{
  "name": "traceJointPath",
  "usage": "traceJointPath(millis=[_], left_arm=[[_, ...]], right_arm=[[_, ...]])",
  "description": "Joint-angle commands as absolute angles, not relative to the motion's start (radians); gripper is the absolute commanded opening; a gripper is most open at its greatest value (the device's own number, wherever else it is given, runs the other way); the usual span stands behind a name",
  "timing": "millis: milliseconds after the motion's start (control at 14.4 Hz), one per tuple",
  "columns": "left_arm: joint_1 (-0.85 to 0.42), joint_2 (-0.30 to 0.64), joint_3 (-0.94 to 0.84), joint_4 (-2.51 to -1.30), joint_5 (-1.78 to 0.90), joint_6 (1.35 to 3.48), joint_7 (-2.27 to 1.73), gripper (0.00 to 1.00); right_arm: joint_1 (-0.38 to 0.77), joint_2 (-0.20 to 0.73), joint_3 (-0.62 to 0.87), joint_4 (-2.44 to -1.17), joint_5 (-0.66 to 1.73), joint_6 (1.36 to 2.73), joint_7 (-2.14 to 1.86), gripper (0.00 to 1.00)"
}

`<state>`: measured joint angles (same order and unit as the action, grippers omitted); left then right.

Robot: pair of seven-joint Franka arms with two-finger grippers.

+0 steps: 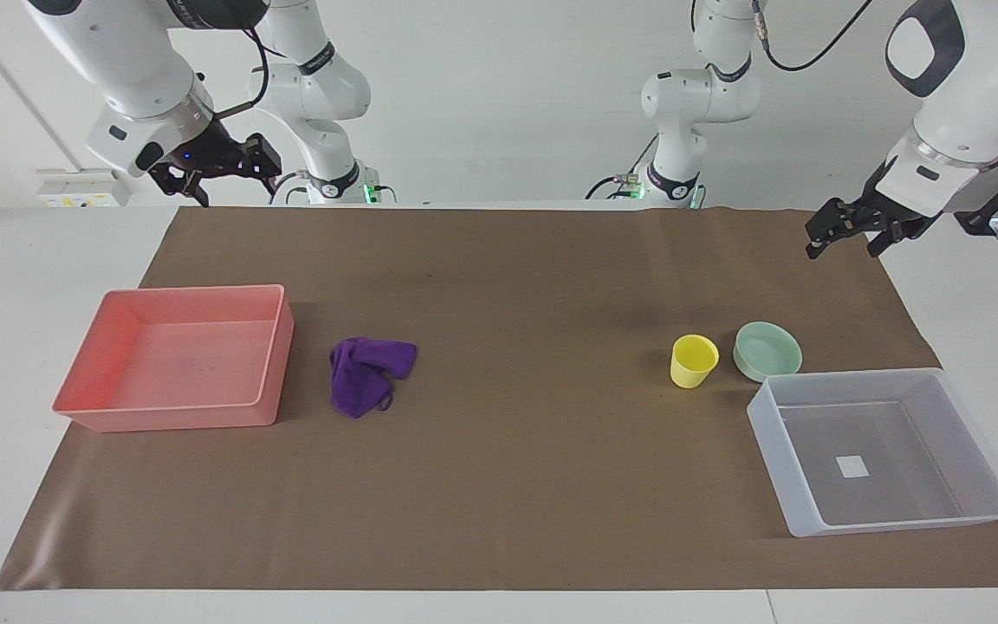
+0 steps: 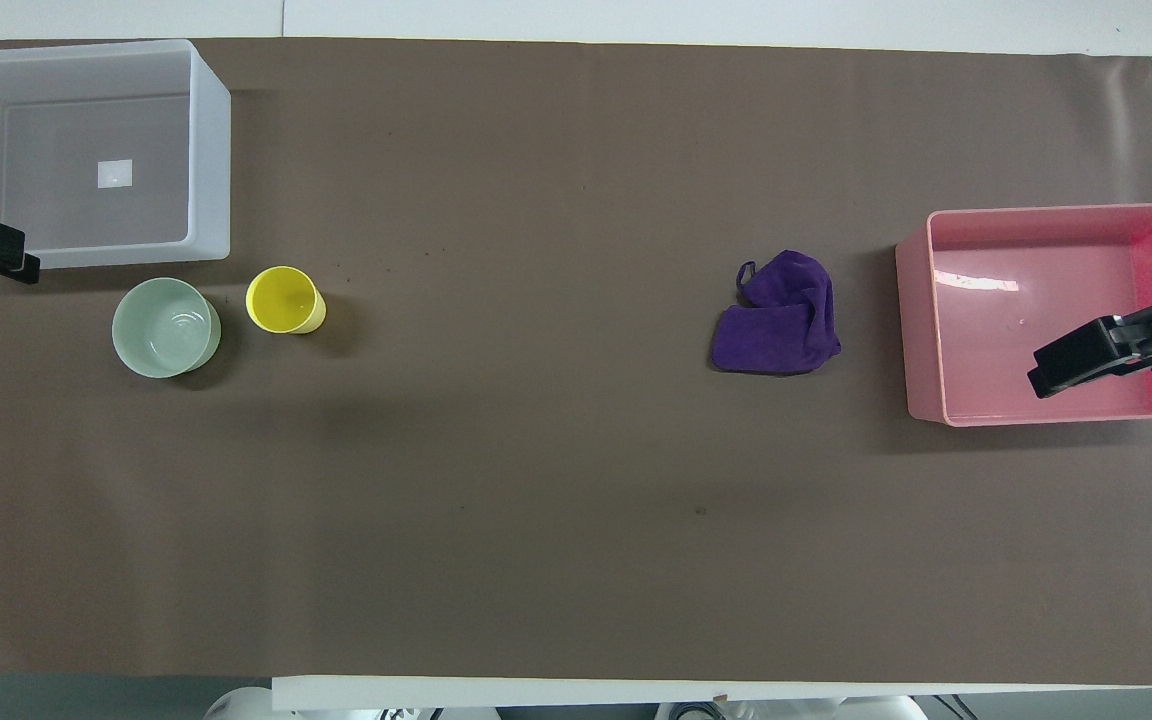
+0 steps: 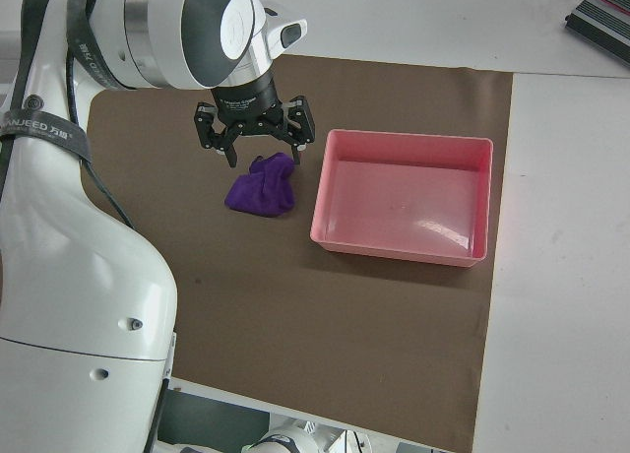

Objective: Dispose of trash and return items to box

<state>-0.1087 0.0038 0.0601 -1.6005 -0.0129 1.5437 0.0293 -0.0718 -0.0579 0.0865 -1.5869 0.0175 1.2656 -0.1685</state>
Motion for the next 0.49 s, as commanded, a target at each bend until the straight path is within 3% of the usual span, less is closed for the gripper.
traceJointPath(millis=[0,417], left_arm=[[-0.101,0.011,0.061,-1.578,-0.017,1.539,0.052,1.00],[-0.109,-0.014,0.061,-1.632,-0.017,1.554,0.051,1.00]], right_arm=[[-0.084,-0.081,0.089,-1.618,0.026,1.363,-0.186,1.00],[-0.098,-0.081,0.087,-1.626,0.023,1.398,-0.186,1.00]])
